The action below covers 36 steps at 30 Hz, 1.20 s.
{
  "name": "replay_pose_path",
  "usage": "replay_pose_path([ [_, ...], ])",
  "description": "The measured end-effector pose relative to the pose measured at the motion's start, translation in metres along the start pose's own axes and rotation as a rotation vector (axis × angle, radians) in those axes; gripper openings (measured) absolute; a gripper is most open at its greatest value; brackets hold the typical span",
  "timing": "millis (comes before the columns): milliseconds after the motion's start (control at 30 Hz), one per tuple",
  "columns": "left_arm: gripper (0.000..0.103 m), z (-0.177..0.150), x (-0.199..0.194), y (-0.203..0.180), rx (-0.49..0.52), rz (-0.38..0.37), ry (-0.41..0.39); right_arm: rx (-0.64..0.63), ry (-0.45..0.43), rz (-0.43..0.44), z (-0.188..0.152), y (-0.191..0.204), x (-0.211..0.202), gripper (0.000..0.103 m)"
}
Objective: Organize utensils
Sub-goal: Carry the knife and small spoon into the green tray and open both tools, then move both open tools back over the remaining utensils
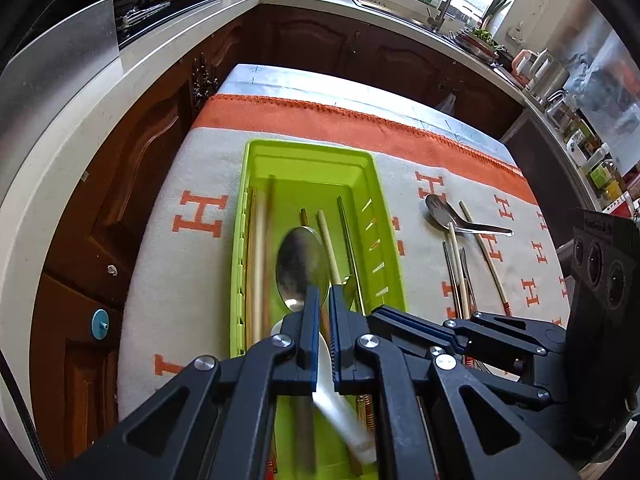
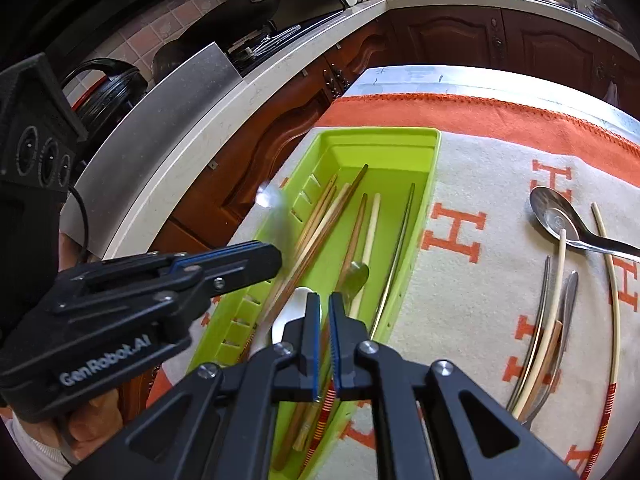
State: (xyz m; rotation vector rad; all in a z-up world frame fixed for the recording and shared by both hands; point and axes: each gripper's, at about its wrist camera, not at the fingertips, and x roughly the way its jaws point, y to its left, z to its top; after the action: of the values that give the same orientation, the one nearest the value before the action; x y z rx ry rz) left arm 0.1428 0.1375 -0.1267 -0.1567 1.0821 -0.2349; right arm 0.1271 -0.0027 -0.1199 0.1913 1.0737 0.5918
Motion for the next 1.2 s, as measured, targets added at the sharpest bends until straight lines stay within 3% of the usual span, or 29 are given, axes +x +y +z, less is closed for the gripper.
replay_pose_path([
  [167,0.008,0.000,0.007,0.001,-0.006,0.018,0.015,0.006,-0.016,-0.003,-0.001,-0.001,-0.006,0.006],
  [300,0.033,-0.003,0.006,0.001,-0.009,0.049,0.013,0.010,-0.038,-0.015,-0.003,-0.004,-0.017,0.006],
  [567,0.065,-0.010,-0.012,-0.003,-0.025,0.071,-0.035,0.036,-0.055,-0.045,-0.011,-0.015,-0.036,0.006],
  [867,0.069,-0.019,-0.037,-0.019,-0.028,0.079,-0.066,0.094,-0.080,-0.054,-0.026,-0.030,-0.068,0.006],
  [1200,0.070,-0.031,-0.049,-0.061,0.017,0.044,-0.071,0.161,-0.146,-0.097,-0.040,-0.057,-0.119,0.006],
])
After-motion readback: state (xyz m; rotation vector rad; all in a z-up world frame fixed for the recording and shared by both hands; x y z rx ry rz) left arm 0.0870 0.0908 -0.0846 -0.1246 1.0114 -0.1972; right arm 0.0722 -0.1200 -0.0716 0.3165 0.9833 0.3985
